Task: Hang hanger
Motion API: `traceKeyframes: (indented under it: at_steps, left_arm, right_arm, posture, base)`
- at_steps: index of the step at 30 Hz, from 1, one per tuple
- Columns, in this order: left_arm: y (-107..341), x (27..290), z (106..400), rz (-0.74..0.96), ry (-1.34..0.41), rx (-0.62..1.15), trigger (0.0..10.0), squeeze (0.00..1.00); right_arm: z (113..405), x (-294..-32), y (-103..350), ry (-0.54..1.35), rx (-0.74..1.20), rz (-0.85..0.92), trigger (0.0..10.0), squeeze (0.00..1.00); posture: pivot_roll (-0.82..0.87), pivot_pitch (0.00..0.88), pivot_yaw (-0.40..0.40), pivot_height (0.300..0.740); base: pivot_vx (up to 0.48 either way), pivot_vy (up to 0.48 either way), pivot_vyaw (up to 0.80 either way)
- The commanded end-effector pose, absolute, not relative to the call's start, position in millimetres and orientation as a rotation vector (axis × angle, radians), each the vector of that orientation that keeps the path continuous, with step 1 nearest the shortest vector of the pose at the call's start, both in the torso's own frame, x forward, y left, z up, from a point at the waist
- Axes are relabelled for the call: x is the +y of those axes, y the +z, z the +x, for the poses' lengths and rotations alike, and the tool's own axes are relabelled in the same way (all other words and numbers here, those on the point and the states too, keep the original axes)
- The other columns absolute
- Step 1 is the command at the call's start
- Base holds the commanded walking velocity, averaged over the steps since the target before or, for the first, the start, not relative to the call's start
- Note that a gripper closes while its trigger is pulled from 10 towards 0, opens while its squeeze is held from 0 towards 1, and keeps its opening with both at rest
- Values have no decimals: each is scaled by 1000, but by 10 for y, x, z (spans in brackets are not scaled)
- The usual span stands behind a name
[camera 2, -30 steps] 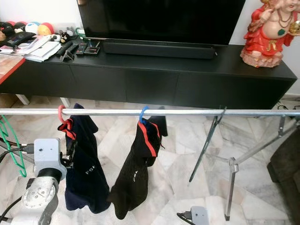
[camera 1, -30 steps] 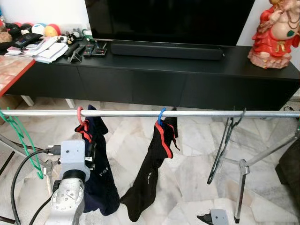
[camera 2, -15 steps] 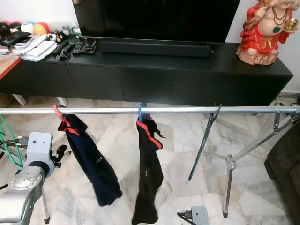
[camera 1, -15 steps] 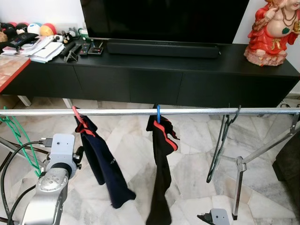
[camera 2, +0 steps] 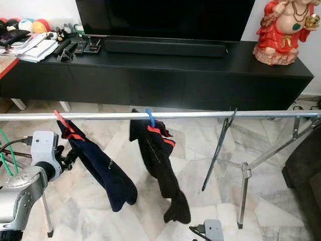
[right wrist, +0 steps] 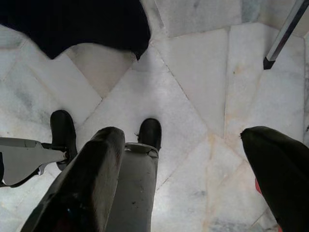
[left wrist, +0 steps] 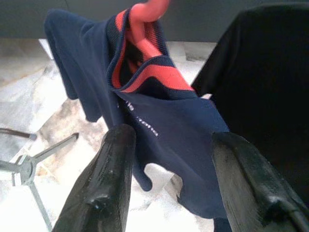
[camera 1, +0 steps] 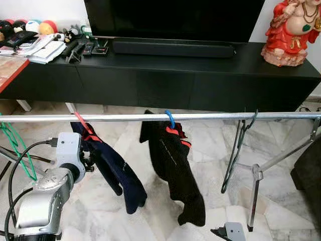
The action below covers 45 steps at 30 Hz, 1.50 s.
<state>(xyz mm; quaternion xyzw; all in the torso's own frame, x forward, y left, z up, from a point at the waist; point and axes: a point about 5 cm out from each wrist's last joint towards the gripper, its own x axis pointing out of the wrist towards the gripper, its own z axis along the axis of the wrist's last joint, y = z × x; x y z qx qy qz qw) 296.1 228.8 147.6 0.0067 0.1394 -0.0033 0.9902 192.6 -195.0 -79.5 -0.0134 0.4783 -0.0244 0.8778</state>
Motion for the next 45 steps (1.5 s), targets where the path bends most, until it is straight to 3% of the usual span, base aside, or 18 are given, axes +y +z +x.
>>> traceKeyframes:
  at_steps: [1, 10, 13, 24, 31, 36, 45]
  left_arm:
    - [1522, 2317, 2983, 6, 35, 276, 10000, 0]
    - [1418, 2057, 3140, -119, 104, 322, 10000, 0]
    - [1412, 1991, 3181, -71, 116, 334, 10000, 0]
    - [1393, 2148, 3194, -72, 327, 331, 10000, 0]
    - [1451, 2072, 3291, -131, 313, 241, 10000, 0]
    - [1396, 1998, 3352, -117, 261, 271, 10000, 0]
    - [1246, 2156, 3374, -86, 281, 321, 10000, 0]
  right_arm:
    - [1860, -1942, -831, -49, 1026, -20, 10000, 0]
    - [1870, -1933, -827, -39, 1022, -20, 10000, 0]
    - [1872, -1926, -827, -44, 1020, -14, 10000, 0]
    - [1883, -1910, -824, -39, 1017, -5, 10000, 0]
    - [1891, -1913, -819, -37, 1015, -5, 10000, 0]
    - [1896, -1913, -817, -38, 1014, -6, 10000, 0]
    - [1904, -1915, -812, -38, 1011, -6, 10000, 0]
  posture:
    - [32, 183, -9, 740]
    - [24, 183, -10, 740]
    - [22, 186, -6, 740]
    - [25, 181, -4, 740]
    - [23, 175, -7, 740]
    - [19, 169, -6, 740]
    - [14, 152, -3, 740]
  base:
    - [0, 0, 0]
    - [0, 0, 0]
    - [0, 0, 0]
    - [0, 0, 0]
    - [0, 0, 0]
    - [0, 0, 0]
    - [0, 0, 0]
